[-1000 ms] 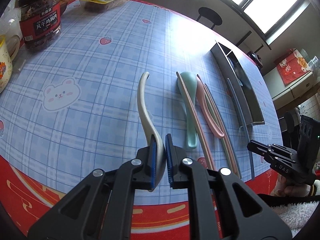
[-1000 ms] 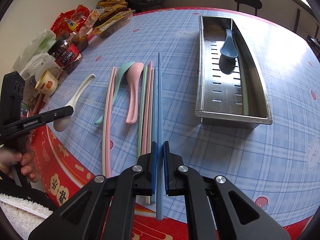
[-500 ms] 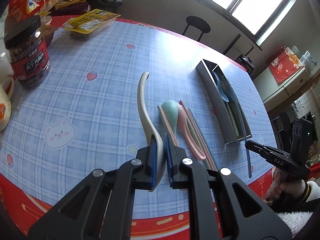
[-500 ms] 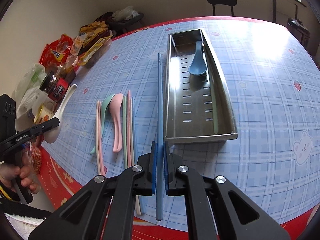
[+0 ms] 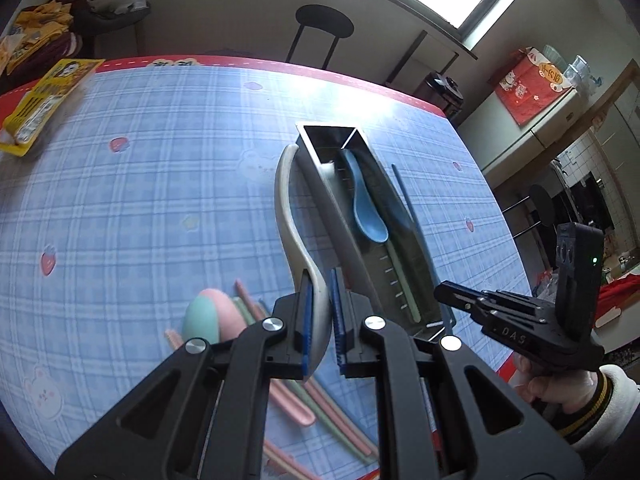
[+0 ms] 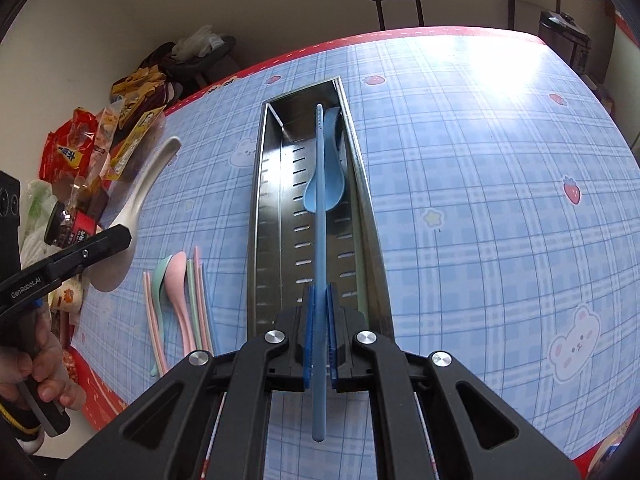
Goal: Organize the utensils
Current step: 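Lower the white spoon into the tray with left tool while right tool lowers the blue chopstick, then open both, then withdraw both open tools from the tray back to the utensil row, then close right tool on a light-blue chopstick while left tool grasps a beige chopstick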
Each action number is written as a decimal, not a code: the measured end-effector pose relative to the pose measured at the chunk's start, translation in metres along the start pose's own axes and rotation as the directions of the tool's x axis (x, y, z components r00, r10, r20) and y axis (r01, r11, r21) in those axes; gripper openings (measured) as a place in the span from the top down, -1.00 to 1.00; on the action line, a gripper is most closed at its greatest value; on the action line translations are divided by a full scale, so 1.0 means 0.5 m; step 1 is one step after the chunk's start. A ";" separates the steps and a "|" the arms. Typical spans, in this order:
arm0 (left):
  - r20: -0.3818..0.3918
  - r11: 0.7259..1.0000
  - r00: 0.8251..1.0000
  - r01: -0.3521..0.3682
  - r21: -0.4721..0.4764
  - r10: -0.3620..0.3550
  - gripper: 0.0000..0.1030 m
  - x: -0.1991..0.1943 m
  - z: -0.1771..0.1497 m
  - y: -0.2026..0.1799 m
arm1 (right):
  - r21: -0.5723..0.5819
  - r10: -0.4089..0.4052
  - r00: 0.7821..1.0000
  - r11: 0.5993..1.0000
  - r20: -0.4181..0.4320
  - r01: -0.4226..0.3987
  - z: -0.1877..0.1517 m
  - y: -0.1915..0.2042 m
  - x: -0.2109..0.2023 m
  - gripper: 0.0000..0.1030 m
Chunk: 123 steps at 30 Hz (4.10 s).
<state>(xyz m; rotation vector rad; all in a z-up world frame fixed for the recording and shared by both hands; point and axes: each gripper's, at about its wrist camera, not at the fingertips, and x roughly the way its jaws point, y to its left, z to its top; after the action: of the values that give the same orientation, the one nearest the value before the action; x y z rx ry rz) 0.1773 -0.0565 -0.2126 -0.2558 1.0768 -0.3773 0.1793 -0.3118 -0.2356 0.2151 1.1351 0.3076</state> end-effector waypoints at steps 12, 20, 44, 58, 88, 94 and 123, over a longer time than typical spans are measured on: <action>-0.124 0.999 0.991 0.053 -0.005 -0.053 0.75 0.171 0.133 -0.083 | 0.016 -0.029 0.997 0.999 -0.078 0.030 0.055 -0.009 0.059 0.87; -0.175 0.999 0.984 0.042 0.014 -0.039 0.75 0.239 0.157 -0.109 | 0.040 -0.030 0.995 0.999 -0.096 0.034 0.072 -0.022 0.078 0.87; -0.236 0.999 0.971 0.037 -0.007 -0.037 0.62 0.356 0.203 -0.139 | 0.024 -0.049 0.996 0.998 -0.078 0.051 0.123 -0.008 0.115 0.86; -0.100 0.998 0.995 0.015 0.054 -0.010 -0.67 0.218 0.221 -0.135 | -0.060 -0.092 0.995 0.994 0.034 0.094 0.101 0.029 0.009 -0.71; -0.013 0.964 0.965 -0.264 -0.031 0.263 -0.83 -0.070 -0.199 0.088 | -0.145 -0.083 0.996 0.986 -0.014 0.081 -0.138 0.121 -0.009 -0.77; -0.080 0.966 0.968 -0.245 -0.085 0.239 -0.82 -0.049 -0.259 0.099 | -0.195 -0.059 0.997 0.980 -0.057 0.047 -0.157 0.143 0.006 -0.33; -0.179 0.989 0.981 -0.100 -0.108 0.079 0.59 -0.007 -0.327 0.058 | -0.328 0.014 0.984 0.942 -0.176 -0.072 -0.209 0.193 0.051 0.80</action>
<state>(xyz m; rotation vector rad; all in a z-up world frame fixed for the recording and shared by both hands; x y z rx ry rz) 0.0355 -0.0320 -0.2951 -0.2810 1.2802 -0.2590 0.0814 -0.2112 -0.2690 -0.0890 1.2291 0.5604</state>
